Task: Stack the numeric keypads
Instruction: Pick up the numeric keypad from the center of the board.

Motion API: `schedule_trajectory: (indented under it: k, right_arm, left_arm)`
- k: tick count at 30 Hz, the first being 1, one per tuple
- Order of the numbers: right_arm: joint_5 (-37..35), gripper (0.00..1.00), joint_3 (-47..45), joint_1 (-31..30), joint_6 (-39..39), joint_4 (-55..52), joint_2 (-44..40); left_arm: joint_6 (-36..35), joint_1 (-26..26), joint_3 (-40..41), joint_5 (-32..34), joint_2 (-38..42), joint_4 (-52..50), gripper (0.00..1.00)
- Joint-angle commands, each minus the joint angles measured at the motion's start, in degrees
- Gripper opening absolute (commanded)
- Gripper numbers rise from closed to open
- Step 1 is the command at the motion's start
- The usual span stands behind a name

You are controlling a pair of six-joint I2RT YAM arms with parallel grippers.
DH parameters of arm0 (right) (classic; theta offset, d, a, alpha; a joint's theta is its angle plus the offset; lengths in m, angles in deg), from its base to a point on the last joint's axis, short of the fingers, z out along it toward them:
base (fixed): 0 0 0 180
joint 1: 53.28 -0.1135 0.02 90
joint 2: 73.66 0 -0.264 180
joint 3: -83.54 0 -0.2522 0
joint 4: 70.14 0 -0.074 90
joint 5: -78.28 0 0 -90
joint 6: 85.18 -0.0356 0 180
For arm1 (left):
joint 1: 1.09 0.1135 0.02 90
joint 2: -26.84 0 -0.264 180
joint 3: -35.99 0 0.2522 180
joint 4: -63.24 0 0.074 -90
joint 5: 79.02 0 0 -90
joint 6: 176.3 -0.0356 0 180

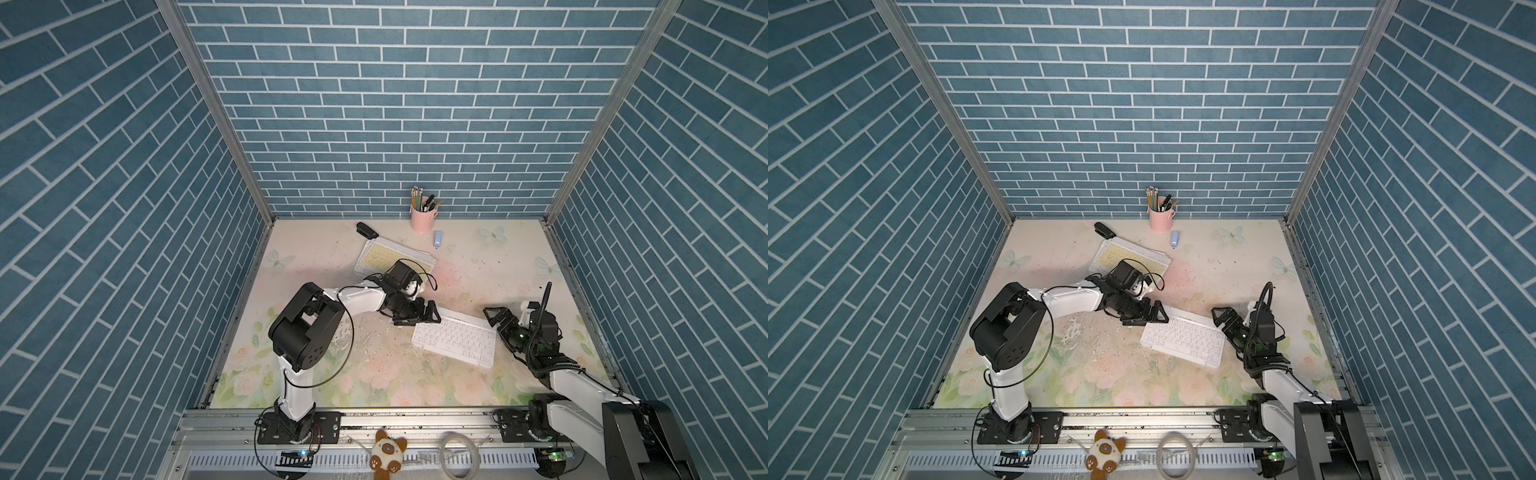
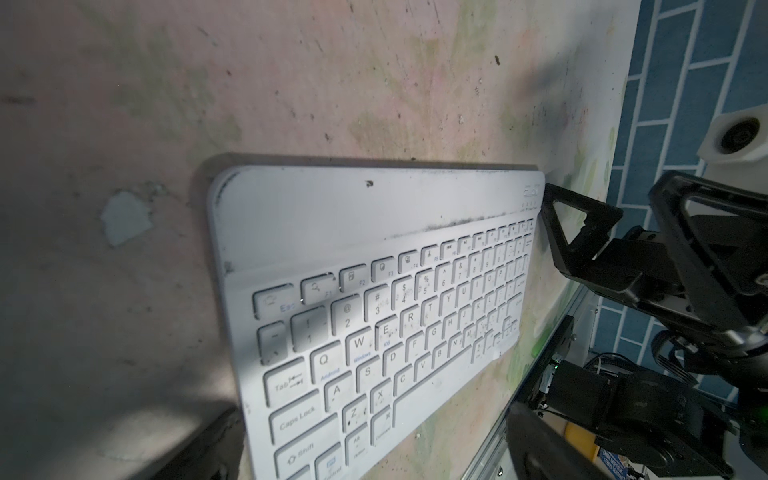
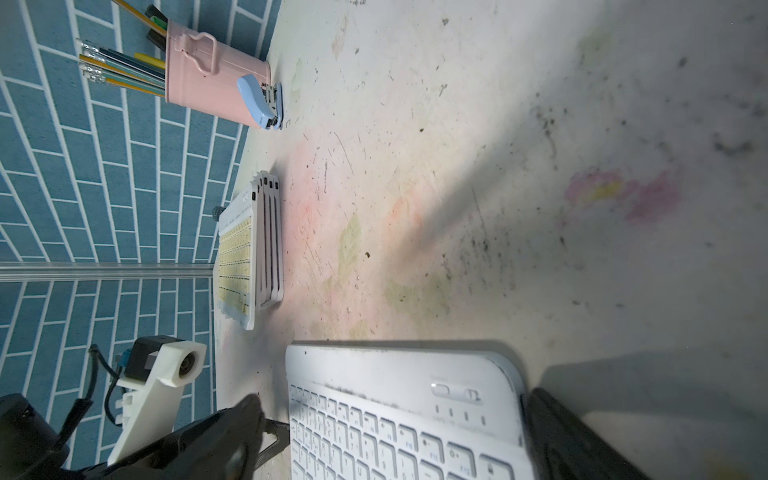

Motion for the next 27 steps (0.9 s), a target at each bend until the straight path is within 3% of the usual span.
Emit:
schedule_trajectory:
  k: [1,14,27]
  right_arm:
    - [2.86,0.98,-0.73,-0.09,0.03,0.09,-2.36]
    - [6.22,0.97,-1.12,-0.27,-0.94,7.31,0.11]
    - [5.94,0.96,-1.08,-2.15,-1.58,10.83,-6.8]
  left_arm:
    - [-1.04,-0.71,-0.47,0.49,-2.42,-2.09,1.0]
    - [-1.28,-0.63,-0.65,0.67,-2.59,-2.31,1.0]
    - [-1.32,-0.67,-0.74,0.56,-2.85,-2.2,1.0]
